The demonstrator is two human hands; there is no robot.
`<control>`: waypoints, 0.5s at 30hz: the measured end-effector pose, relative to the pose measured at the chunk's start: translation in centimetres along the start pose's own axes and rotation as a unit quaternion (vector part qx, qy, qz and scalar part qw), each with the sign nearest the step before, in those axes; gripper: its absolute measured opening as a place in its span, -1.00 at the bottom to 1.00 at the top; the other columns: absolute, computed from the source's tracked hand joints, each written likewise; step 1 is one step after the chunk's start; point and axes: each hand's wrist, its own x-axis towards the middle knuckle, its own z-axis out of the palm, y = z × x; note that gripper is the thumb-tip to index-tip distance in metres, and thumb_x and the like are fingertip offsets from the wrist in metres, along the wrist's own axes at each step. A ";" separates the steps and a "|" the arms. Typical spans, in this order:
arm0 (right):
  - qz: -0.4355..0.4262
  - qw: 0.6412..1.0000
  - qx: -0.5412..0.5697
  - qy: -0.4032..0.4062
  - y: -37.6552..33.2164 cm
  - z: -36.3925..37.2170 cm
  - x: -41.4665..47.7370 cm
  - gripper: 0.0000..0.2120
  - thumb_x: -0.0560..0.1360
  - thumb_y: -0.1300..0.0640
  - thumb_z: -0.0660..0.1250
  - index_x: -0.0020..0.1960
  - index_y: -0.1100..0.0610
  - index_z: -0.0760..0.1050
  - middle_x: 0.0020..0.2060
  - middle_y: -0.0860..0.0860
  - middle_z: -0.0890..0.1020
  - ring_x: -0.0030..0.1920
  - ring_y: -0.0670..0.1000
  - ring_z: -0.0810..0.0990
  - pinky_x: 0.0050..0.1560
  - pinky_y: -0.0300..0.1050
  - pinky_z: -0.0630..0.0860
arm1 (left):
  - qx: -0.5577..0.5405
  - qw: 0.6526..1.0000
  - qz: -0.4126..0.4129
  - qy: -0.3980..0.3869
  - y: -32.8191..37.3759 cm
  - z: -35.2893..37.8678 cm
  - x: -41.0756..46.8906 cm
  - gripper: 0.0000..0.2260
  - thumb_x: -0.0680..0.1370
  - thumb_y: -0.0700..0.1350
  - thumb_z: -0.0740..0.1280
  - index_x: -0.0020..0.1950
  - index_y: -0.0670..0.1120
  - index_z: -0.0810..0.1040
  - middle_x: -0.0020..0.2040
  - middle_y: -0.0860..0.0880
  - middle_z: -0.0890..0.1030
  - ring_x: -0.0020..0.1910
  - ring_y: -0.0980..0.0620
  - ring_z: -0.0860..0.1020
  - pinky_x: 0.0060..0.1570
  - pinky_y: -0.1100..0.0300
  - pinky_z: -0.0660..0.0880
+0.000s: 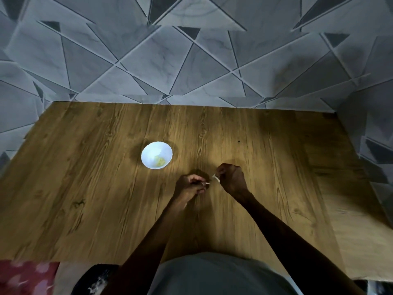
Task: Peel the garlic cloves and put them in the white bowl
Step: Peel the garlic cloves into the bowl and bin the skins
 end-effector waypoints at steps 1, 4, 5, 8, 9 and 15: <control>-0.014 1.000 0.011 0.011 -0.1 -0.2 -0.3 -0.90 0.48 0.30 0.42 -0.07 0.12 0.63 -0.18 -0.04 0.67 -0.25 -0.16 0.60 -0.28 -0.34 0.53 | -0.006 1.000 0.000 0.004 0.1 0.1 -0.1 -0.87 0.47 -0.30 0.45 0.01 -0.19 0.65 -0.04 -0.19 0.69 -0.13 -0.02 0.68 -0.11 0.22 0.62; -0.031 0.994 0.103 -0.016 -0.4 -0.5 -2.0 -0.92 0.47 0.27 0.46 -0.05 0.14 0.66 -0.15 -0.03 0.70 -0.20 -0.12 0.66 -0.19 -0.31 0.57 | -0.044 0.999 -0.011 0.002 0.4 0.6 -0.8 -0.83 0.47 -0.30 0.45 0.06 -0.24 0.62 -0.08 -0.16 0.69 -0.16 0.02 0.67 -0.17 0.27 0.61; -0.008 0.986 0.162 -0.038 -0.5 -0.6 -2.9 -0.90 0.46 0.24 0.48 -0.03 0.15 0.66 -0.16 -0.01 0.71 -0.19 -0.10 0.68 -0.18 -0.26 0.61 | -0.063 0.998 -0.015 -0.009 0.3 0.8 -1.0 -0.81 0.48 -0.31 0.44 0.08 -0.27 0.60 -0.10 -0.15 0.68 -0.18 0.04 0.67 -0.19 0.29 0.60; 0.064 0.956 0.286 -0.032 -0.6 -0.3 -4.9 -0.86 0.42 0.27 0.51 -0.03 0.24 0.67 -0.20 0.02 0.71 -0.24 -0.11 0.69 -0.24 -0.24 0.62 | -0.094 0.995 -0.028 -0.034 -0.4 1.3 -1.8 -0.79 0.48 -0.30 0.45 0.10 -0.28 0.60 -0.11 -0.15 0.68 -0.19 0.05 0.68 -0.18 0.30 0.59; 0.094 0.942 0.322 -0.025 -0.6 -0.2 -5.3 -0.87 0.41 0.28 0.52 -0.04 0.25 0.67 -0.21 0.05 0.72 -0.25 -0.08 0.69 -0.26 -0.23 0.63 | -0.096 0.994 -0.030 -0.037 -0.7 1.5 -2.1 -0.80 0.48 -0.30 0.44 0.09 -0.27 0.60 -0.10 -0.15 0.69 -0.19 0.05 0.68 -0.17 0.29 0.60; 0.219 0.914 0.342 -0.023 0.0 1.2 -7.0 -0.87 0.42 0.21 0.53 -0.08 0.23 0.65 -0.24 0.08 0.71 -0.30 -0.04 0.68 -0.29 -0.14 0.64 | -0.039 0.999 -0.012 -0.032 -3.3 1.5 -2.9 -0.86 0.50 -0.26 0.43 0.04 -0.15 0.66 -0.03 -0.11 0.70 -0.02 -0.02 0.66 -0.01 0.20 0.58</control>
